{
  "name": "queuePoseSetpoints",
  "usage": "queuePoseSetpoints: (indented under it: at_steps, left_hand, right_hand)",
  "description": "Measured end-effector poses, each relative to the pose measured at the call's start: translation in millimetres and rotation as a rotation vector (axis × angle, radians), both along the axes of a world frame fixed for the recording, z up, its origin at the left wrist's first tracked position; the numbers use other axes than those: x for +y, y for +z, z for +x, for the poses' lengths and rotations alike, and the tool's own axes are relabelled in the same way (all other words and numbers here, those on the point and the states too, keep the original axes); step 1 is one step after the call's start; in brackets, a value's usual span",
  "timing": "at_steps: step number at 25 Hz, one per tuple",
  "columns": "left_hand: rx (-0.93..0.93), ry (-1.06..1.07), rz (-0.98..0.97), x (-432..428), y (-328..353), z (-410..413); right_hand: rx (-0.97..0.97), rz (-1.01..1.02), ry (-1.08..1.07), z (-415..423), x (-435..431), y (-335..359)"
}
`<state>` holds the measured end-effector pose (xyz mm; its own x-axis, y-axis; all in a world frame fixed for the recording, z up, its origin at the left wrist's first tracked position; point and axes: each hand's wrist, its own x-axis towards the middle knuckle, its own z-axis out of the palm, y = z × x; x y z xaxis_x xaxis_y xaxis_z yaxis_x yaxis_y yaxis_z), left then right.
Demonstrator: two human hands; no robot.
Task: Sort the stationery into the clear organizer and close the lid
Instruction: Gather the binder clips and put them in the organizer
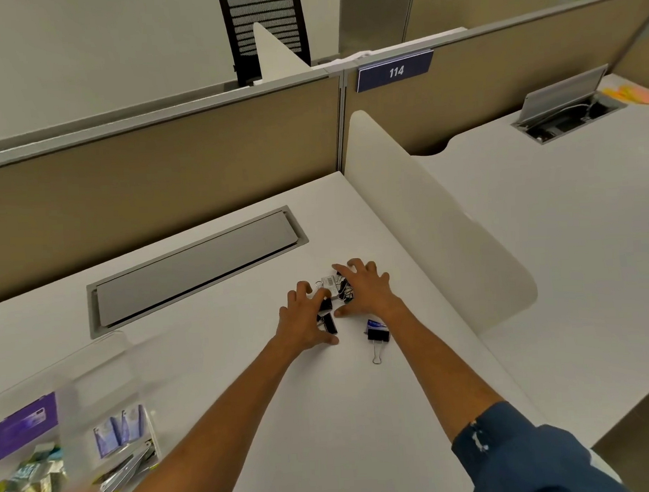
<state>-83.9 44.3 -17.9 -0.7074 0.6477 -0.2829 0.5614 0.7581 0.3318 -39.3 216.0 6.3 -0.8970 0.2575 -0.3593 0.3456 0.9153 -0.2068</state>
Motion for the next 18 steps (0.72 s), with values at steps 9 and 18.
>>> queuePoseSetpoints:
  at_steps: [9, 18]
  left_hand:
    - [-0.042, 0.027, 0.074, -1.5, -3.3, 1.6]
    - [-0.070, 0.115, 0.109, 3.9, 0.6, 3.3]
  right_hand:
    - [0.098, -0.176, -0.077, 3.8, -3.6, -10.9]
    - [0.099, -0.180, -0.093, 16.0, -18.4, -17.1]
